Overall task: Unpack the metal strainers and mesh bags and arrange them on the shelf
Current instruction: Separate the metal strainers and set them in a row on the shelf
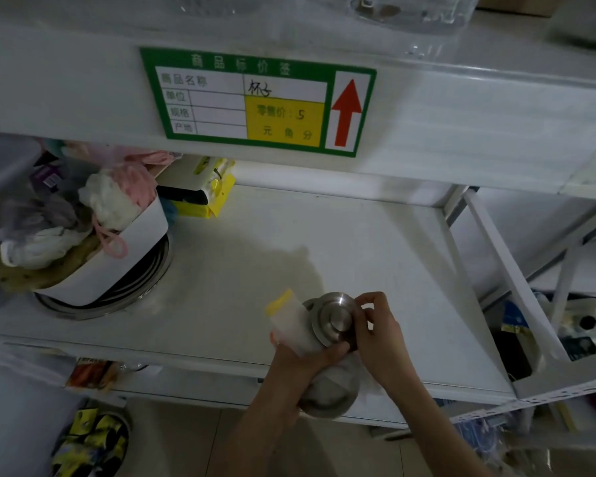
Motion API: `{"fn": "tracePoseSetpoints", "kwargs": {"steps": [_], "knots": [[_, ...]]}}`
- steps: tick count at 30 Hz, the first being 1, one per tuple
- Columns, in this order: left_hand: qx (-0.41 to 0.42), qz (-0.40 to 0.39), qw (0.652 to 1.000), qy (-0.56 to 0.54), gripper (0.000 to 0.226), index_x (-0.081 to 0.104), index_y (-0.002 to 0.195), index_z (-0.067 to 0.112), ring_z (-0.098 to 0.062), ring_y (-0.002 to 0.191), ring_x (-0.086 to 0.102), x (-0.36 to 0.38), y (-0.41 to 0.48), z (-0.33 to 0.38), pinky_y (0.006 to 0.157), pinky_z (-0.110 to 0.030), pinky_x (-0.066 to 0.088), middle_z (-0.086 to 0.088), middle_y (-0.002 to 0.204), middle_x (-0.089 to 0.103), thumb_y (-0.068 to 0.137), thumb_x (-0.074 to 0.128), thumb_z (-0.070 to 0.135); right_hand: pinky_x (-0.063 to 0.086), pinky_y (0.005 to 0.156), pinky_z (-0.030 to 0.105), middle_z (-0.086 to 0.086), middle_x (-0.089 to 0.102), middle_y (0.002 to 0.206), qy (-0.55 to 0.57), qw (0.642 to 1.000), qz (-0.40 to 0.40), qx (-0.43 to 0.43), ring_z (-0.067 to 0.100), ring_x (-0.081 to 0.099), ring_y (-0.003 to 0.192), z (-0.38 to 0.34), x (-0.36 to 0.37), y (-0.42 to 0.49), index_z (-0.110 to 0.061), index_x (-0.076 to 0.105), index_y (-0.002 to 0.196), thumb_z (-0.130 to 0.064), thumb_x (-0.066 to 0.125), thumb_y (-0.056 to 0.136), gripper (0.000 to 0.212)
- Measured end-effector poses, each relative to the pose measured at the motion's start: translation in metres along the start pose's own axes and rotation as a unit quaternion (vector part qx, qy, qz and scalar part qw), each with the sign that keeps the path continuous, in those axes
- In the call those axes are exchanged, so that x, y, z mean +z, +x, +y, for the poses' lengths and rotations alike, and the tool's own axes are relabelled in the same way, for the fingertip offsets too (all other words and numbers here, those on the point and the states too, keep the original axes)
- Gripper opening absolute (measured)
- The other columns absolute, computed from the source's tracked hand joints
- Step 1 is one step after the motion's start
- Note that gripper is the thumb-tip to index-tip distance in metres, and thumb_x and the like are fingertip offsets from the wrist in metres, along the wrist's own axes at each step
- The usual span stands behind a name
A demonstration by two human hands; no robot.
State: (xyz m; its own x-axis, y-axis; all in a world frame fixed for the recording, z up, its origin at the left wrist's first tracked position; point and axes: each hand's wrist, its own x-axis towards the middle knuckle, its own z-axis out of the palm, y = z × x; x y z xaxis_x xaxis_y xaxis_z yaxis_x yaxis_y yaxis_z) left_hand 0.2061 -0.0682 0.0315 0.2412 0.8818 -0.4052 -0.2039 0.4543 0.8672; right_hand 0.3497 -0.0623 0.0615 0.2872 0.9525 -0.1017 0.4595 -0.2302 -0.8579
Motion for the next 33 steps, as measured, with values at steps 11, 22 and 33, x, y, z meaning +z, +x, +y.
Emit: {"fn": "tracePoseSetpoints", "kwargs": {"steps": [11, 22, 33], "knots": [[0.04, -0.001, 0.999, -0.006, 0.074, 0.06, 0.123, 0.005, -0.035, 0.112, 0.067, -0.01, 0.011, 0.006, 0.099, -0.057, 0.051, -0.02, 0.119, 0.07, 0.062, 0.087, 0.037, 0.055, 0.083, 0.037, 0.008, 0.07, 0.1, 0.095, 0.993, 0.009, 0.073, 0.022, 0.066, 0.095, 0.006, 0.009, 0.018, -0.008, 0.065, 0.107, -0.017, 0.049, 0.098, 0.021], [0.038, -0.014, 0.999, -0.027, 0.045, 0.064, 0.118, 0.002, -0.036, 0.11, 0.068, -0.015, 0.014, 0.012, 0.1, -0.055, 0.051, -0.023, 0.116, 0.071, 0.081, 0.073, 0.026, 0.049, 0.061, 0.022, 0.004, 0.07, 0.083, 0.156, 0.985, -0.018, 0.077, 0.017, 0.065, 0.074, 0.01, 0.005, 0.026, -0.007, 0.067, 0.1, -0.017, 0.051, 0.098, 0.019], [0.068, -0.009, 0.998, 0.002, 0.029, 0.072, 0.101, 0.02, -0.021, 0.1, 0.073, -0.013, 0.024, 0.02, 0.081, -0.032, 0.059, -0.004, 0.1, 0.078, 0.075, 0.077, 0.031, 0.05, 0.068, 0.012, 0.001, 0.072, 0.094, 0.138, 0.988, -0.069, 0.014, 0.003, 0.065, 0.081, 0.009, 0.006, 0.032, -0.014, 0.068, 0.101, -0.016, 0.049, 0.098, 0.02]]}}
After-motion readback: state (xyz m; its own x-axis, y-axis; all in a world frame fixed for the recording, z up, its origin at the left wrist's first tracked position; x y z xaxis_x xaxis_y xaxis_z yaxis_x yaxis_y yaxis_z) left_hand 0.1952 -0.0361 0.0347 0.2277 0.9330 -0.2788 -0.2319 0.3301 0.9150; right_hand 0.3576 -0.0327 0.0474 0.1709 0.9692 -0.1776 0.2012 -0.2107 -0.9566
